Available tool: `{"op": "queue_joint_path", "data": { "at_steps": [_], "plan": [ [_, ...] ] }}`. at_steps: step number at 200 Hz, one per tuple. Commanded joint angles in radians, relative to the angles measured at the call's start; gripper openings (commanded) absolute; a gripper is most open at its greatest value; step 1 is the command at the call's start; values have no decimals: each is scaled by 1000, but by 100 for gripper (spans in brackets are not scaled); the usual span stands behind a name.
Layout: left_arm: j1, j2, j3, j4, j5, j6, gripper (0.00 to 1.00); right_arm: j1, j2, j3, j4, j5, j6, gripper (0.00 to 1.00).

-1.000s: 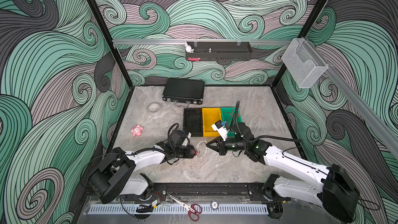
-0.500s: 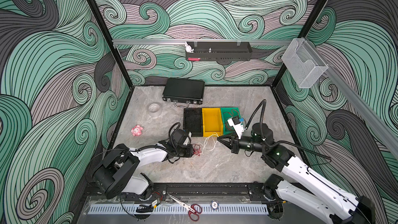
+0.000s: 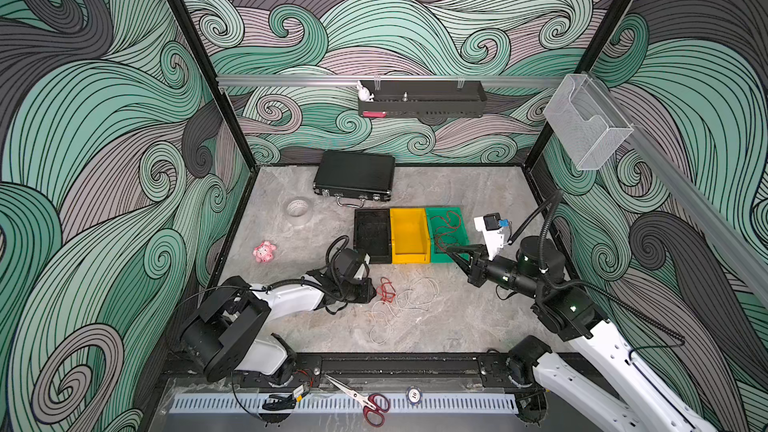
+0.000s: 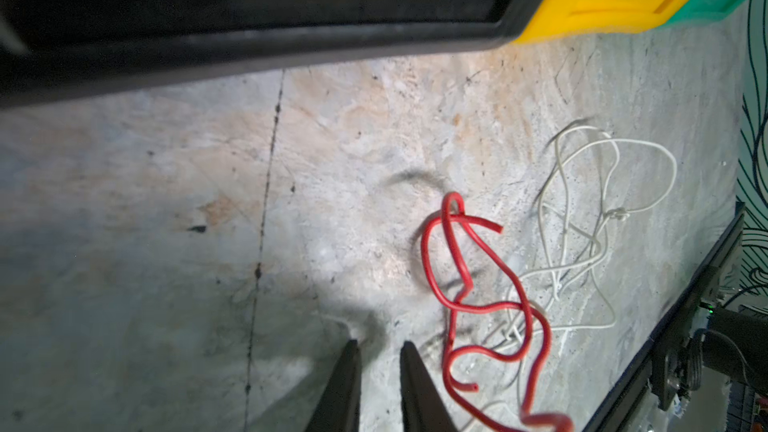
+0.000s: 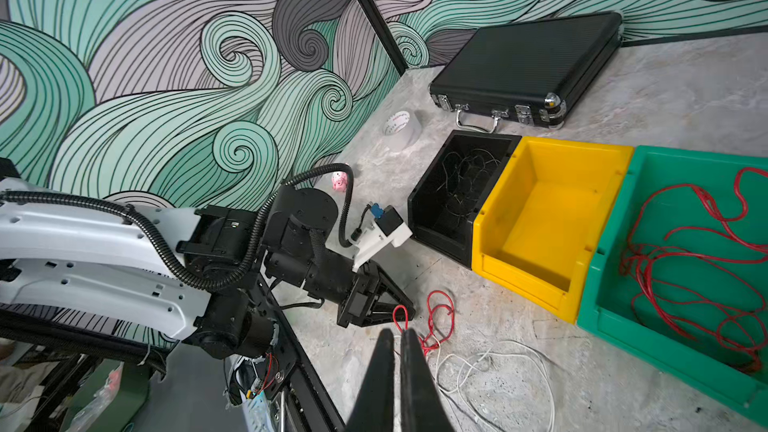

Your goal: Untangle the cables

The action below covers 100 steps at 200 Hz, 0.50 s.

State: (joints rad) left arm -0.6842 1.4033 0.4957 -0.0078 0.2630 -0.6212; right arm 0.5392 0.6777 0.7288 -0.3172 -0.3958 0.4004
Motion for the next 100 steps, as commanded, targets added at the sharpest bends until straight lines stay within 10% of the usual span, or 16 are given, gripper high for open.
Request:
{"op": "queue_joint_path", "data": {
  "at_steps": [1,100],
  "plan": [
    [-3,-11,28,-82,-28,5,22,-4,46,12,-37,-17,-11,10],
    [-2,-166,93,-241,38,41,46,11,285,-161,52,121,53,50]
  ]
}}
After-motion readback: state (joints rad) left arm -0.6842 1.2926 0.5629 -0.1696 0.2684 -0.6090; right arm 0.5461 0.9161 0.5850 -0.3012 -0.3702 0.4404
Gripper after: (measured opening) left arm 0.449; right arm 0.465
